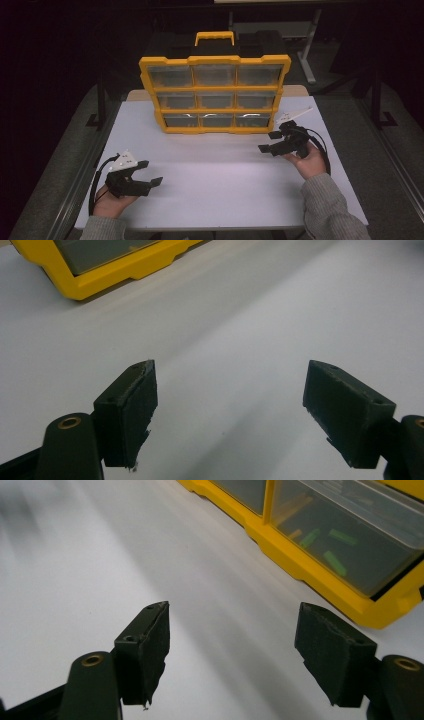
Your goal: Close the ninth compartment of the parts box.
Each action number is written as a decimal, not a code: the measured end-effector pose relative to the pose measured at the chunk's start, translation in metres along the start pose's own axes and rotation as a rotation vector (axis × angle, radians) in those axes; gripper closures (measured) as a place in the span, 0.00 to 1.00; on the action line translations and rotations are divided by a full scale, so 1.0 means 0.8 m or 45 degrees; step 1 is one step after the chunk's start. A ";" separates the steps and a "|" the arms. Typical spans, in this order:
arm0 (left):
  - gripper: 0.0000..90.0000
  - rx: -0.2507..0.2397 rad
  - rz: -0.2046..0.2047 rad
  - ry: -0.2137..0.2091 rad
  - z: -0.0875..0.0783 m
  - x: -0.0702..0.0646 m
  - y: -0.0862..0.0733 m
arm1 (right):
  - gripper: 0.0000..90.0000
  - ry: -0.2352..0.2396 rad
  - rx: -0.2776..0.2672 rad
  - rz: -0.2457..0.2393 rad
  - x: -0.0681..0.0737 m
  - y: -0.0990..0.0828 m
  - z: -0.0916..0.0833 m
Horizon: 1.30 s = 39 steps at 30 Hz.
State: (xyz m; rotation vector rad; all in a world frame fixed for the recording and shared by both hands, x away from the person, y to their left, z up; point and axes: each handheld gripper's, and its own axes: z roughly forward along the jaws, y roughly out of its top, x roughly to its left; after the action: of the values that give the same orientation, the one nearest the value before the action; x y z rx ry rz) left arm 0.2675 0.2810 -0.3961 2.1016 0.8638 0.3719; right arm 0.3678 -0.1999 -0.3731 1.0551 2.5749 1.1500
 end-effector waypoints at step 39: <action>0.24 0.022 -0.003 -0.005 0.005 -0.004 -0.014 | 0.21 -0.031 -0.066 0.036 0.010 -0.060 -0.034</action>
State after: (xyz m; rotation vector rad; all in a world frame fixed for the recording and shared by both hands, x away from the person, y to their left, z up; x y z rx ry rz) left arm 0.2625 0.2814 -0.4076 2.1160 0.8699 0.3602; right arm 0.3253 -0.2333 -0.3864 1.0914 2.5053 1.1956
